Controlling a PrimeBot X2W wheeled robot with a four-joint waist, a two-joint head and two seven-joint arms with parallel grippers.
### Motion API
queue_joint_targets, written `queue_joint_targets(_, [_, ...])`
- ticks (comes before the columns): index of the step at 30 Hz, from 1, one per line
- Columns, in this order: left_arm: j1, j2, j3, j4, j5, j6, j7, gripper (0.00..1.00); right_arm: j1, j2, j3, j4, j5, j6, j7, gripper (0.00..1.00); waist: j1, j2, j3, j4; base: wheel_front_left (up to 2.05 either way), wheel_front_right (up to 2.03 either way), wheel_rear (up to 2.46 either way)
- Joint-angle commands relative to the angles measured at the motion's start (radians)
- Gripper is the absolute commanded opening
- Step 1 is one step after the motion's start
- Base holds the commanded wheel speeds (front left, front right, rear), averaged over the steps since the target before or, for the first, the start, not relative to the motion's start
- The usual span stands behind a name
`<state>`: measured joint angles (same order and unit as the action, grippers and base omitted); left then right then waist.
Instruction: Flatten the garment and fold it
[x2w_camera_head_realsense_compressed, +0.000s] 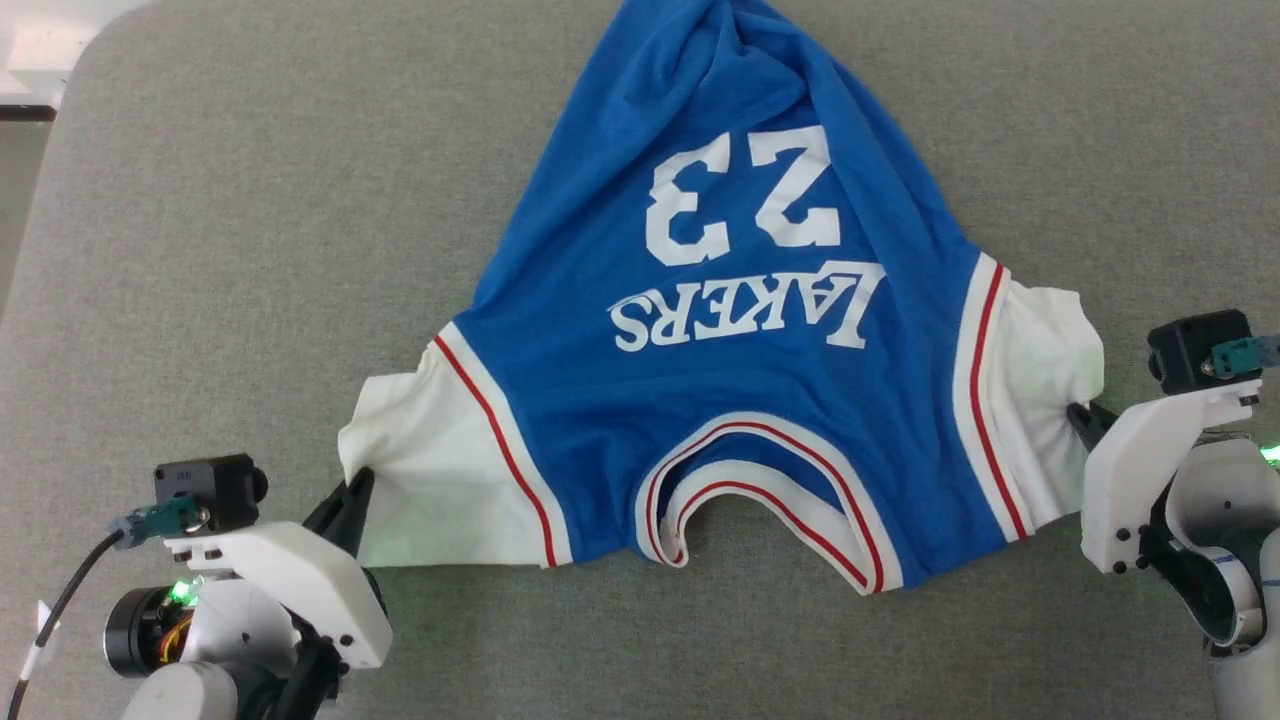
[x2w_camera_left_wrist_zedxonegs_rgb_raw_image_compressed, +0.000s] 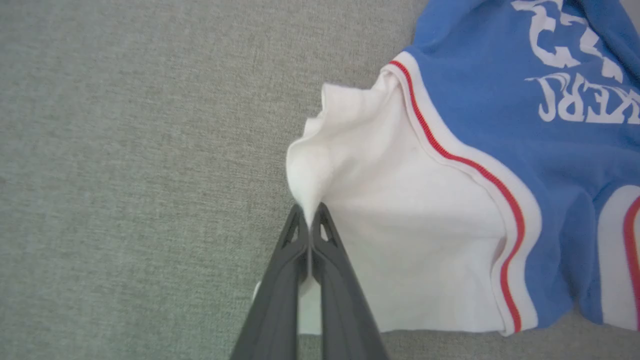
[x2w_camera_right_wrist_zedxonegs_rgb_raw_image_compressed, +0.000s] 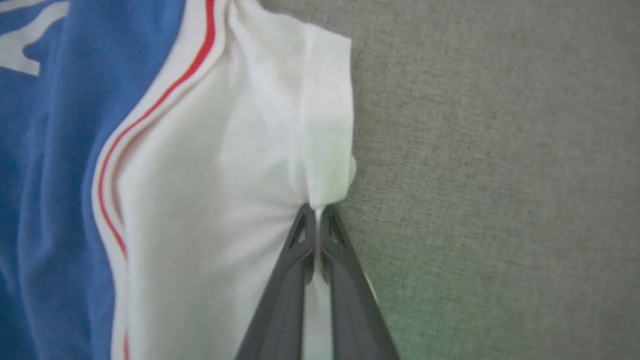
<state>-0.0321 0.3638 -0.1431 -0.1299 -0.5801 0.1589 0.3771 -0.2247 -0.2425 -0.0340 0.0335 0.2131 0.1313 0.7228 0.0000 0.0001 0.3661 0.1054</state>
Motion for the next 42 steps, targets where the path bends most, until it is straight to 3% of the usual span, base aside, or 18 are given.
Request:
queue_joint_targets(1, [-0.016, -0.004, 0.000, 0.005, -0.011, -0.007, -0.002, 0.00, 0.023, 0.011, 0.010, 0.026, 0.006, -0.001, 0.032, 0.00, 0.0000, -0.0001, -0.001, 0.003, 0.00, 0.00, 0.00])
queue_joint_targets(5, [-0.012, -0.021, 0.006, 0.012, -0.035, -0.013, -0.020, 0.00, 0.022, 0.034, -0.029, -0.013, 0.005, -0.001, 0.013, 0.00, 0.0000, -0.0001, -0.024, 0.000, 0.00, 0.00, 0.00])
queue_joint_targets(11, [-0.009, -0.082, 0.044, -0.007, -0.111, -0.021, -0.077, 0.00, -0.011, 0.131, -0.130, -0.069, 0.047, -0.001, -0.117, 0.00, 0.0000, -0.0001, -0.090, -0.019, 0.00, 0.00, 0.00])
queue_joint_targets(16, [-0.054, -0.112, 0.089, -0.061, -0.162, -0.020, -0.111, 0.00, -0.079, 0.177, -0.157, -0.138, 0.102, -0.001, -0.172, 0.00, 0.0000, -0.0001, -0.151, -0.048, 0.00, 0.00, 0.00])
queue_joint_targets(23, [-0.240, -0.085, 0.087, -0.098, -0.150, -0.002, -0.064, 0.00, -0.270, 0.190, -0.118, -0.179, 0.145, -0.001, -0.201, 0.00, 0.0000, -0.0001, -0.222, -0.081, 0.00, 0.00, 0.00])
queue_joint_targets(31, [-0.537, -0.077, 0.041, -0.016, -0.125, 0.025, 0.028, 0.00, -0.522, 0.188, -0.056, -0.073, 0.103, -0.001, -0.204, 0.00, 0.0000, -0.0001, -0.271, -0.111, 0.00, 0.00, 0.00])
queue_joint_targets(42, [-0.887, -0.063, 0.014, 0.261, -0.076, 0.062, 0.094, 0.00, -0.804, 0.186, -0.026, 0.173, 0.006, -0.001, -0.228, 0.00, 0.0000, -0.0001, -0.277, -0.146, 0.00, 0.00, 0.00])
